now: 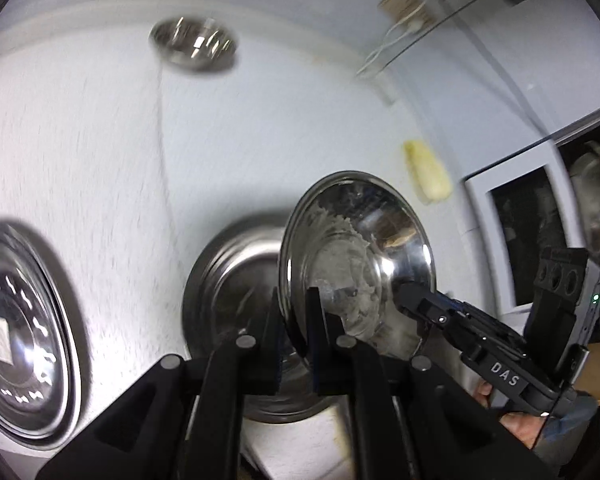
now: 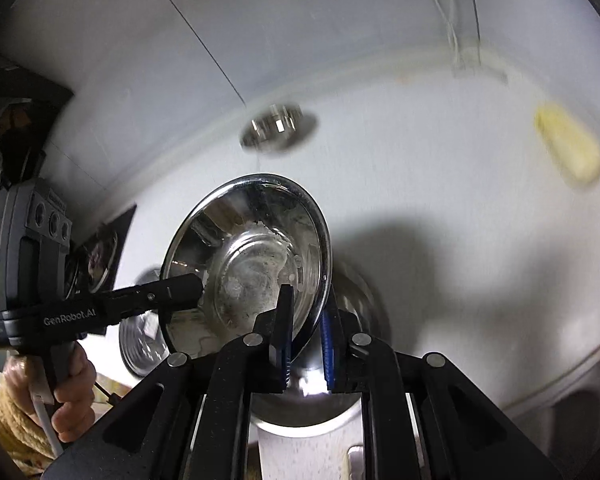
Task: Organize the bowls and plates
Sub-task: 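Carry the medium bowl with both tools and lower it into the large bowl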
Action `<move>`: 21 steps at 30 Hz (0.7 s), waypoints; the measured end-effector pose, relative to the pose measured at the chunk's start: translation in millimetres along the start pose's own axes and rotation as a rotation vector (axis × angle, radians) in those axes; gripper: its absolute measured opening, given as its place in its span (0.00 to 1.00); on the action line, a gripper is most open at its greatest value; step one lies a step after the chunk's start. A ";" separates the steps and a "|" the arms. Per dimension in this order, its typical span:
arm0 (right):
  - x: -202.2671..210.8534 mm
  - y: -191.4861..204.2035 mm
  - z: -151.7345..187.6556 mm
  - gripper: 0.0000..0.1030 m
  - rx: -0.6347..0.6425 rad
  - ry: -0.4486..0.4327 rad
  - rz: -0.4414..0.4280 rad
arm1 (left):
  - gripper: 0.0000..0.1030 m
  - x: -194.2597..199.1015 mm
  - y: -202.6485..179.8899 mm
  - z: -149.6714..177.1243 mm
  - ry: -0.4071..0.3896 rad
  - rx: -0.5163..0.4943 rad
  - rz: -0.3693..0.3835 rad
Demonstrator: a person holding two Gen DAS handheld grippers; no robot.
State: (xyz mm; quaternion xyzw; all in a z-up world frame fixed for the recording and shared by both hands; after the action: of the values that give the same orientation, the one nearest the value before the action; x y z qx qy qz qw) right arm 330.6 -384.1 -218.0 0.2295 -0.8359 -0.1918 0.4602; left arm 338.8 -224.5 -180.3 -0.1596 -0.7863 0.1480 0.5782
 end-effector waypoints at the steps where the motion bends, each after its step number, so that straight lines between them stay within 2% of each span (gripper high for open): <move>1: -8.4 -5.6 6.9 0.11 -0.009 0.018 0.002 | 0.08 -8.7 4.7 6.6 0.015 0.006 -0.017; 6: -45.4 -32.4 30.5 0.11 -0.072 0.093 0.000 | 0.08 -38.9 21.0 28.8 0.068 0.024 -0.055; 12: -54.0 -34.6 42.2 0.11 -0.082 0.122 0.001 | 0.09 -58.0 23.7 36.2 0.090 0.037 -0.084; 18: -59.1 -35.2 42.0 0.11 -0.080 0.126 0.018 | 0.12 -58.0 19.7 31.7 0.061 -0.013 -0.144; 21: -55.8 -34.7 40.2 0.11 -0.053 0.116 0.047 | 0.13 -56.7 14.9 31.2 0.043 -0.080 -0.185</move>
State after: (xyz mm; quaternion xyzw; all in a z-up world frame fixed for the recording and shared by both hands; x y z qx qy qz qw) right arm 329.5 -376.9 -294.7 0.2083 -0.8077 -0.1894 0.5180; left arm 326.1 -236.4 -244.3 -0.1124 -0.7903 0.0587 0.5994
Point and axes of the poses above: each gripper's, at about its wrist camera, not at the fingertips, and x roughly against the way its jaws point, y to its left, z to its underside, the point moved 7 cm from there along -x, roughly the way its jaws point, and after that the axes turned 6 degrees about -z, right-handed, at the moved point
